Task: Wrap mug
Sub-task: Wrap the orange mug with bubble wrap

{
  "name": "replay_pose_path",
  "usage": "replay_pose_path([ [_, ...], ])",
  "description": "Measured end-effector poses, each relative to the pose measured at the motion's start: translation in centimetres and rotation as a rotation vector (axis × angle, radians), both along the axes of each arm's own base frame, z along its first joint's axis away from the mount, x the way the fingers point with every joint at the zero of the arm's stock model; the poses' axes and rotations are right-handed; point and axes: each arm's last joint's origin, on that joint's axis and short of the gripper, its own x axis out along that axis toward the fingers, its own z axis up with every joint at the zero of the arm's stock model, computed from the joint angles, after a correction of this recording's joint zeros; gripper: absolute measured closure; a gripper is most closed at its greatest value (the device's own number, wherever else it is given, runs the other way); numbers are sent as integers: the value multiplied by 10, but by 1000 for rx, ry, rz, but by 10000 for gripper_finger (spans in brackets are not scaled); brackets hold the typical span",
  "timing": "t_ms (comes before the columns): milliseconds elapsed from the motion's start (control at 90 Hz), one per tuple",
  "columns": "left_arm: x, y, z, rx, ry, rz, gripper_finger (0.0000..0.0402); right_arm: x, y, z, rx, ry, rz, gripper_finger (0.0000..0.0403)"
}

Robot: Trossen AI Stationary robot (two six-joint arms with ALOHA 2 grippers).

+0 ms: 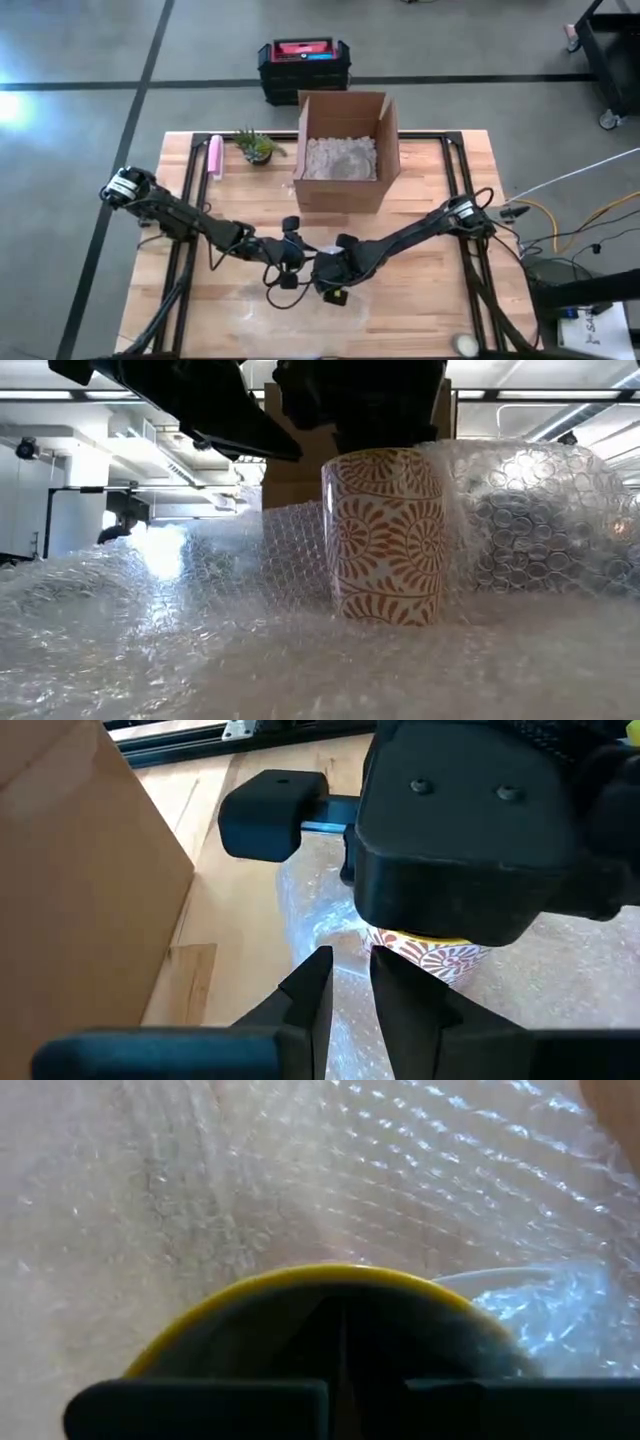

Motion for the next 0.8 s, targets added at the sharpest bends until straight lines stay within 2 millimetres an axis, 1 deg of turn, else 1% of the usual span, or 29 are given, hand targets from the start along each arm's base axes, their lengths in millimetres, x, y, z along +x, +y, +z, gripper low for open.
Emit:
replay_pose_path([
  [67,0,0,0,0,0,0,343,-1,0,17,26,-24,3,395],
  [156,0,0,0,-1,-2,0,343,-6,-2,48,56,-87,4,395],
  [211,0,0,0,-1,-2,0,343,-11,-4,64,66,-109,2,395],
  [289,0,0,0,-2,-4,0,343,-17,-5,76,108,-118,-20,395],
  [433,1,0,0,-2,-6,0,343,-22,-5,89,213,-112,-88,395],
  [500,1,0,0,-2,-6,0,343,-23,-4,87,250,-93,-95,395],
  [667,0,0,0,-1,-3,0,343,-17,-2,55,222,11,-116,395],
  [800,0,0,0,-1,-2,0,343,-10,-1,29,208,81,-98,395],
])
